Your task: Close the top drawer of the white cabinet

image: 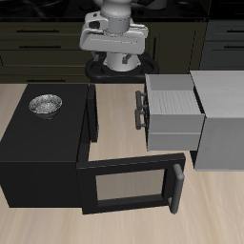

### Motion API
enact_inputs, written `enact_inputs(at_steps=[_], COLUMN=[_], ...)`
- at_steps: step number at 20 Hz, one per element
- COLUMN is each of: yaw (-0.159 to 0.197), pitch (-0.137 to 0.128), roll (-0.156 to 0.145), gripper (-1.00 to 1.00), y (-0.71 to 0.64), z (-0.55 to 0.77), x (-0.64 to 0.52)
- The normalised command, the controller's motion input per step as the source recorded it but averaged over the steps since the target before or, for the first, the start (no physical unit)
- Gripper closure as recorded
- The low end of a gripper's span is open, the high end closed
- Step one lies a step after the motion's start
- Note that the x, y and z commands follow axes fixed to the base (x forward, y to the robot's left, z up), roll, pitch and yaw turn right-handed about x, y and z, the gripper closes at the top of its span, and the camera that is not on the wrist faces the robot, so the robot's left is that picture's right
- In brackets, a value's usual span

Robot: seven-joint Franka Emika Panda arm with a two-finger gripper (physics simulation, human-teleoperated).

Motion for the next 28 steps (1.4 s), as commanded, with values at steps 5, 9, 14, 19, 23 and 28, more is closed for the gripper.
enact_inputs(at_steps=[5,9,14,19,23,28], yaw=[0.212,0.371,0.262,0.224,0.251,0.169], pitch=[0.003,0.099,-0.014,0.023,0.060,-0.053], roll=[0.004,0.056,0.000,-0.027,0.034,-0.027], gripper=[-1.00,-1.00,-1.00,-1.00,-1.00,-1.00], y=[-0.03,0.04,0.05,-0.06,0.04,-0.07], z=[0.01,-0.12,0.00,0.05,-0.09,0.12], x=[0.07,0.20,0.11,0.17,0.10,0.11])
